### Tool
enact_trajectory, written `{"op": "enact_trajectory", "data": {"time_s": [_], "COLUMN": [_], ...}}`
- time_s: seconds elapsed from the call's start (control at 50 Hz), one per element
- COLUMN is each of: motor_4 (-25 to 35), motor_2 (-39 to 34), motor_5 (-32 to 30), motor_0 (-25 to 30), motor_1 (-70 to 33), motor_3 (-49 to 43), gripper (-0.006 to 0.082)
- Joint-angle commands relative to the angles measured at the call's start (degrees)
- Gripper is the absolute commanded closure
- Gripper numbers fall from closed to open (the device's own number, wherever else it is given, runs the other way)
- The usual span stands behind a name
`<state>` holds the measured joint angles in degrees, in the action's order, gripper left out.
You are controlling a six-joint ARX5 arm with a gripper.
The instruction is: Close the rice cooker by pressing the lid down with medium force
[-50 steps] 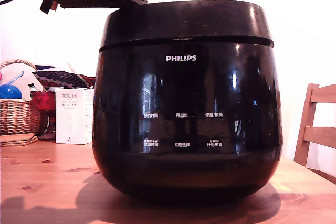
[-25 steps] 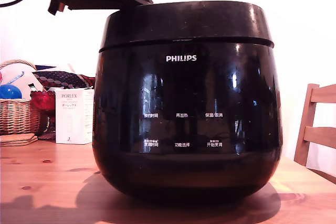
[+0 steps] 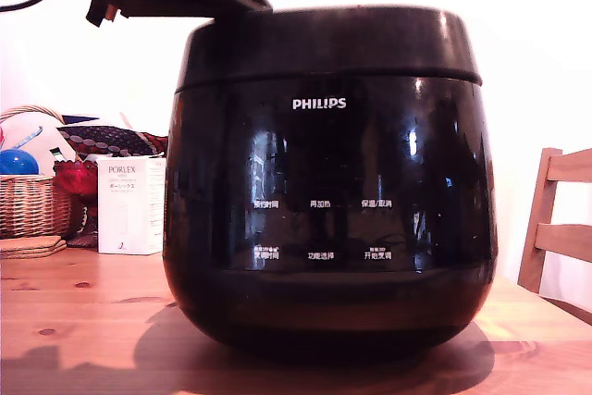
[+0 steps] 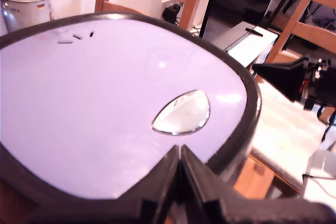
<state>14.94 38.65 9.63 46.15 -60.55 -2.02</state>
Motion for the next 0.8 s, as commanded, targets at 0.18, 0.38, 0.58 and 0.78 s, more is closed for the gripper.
{"op": "enact_trajectory", "data": {"time_s": [0.18, 0.38, 0.58, 0.78], "motor_4": [-0.39, -0.44, -1.75, -7.78], "motor_2": [-5.60, -5.60, -5.60, -5.60], "motor_5": [-0.20, -0.17, 0.02, 0.92], "motor_0": [1.42, 1.55, 1.55, 1.53], "motor_1": [-4.37, -4.24, -2.19, 0.76], "motor_3": [-6.80, -4.44, 0.22, 7.98], "gripper": [0.0789, 0.0788, 0.0788, 0.0788]}}
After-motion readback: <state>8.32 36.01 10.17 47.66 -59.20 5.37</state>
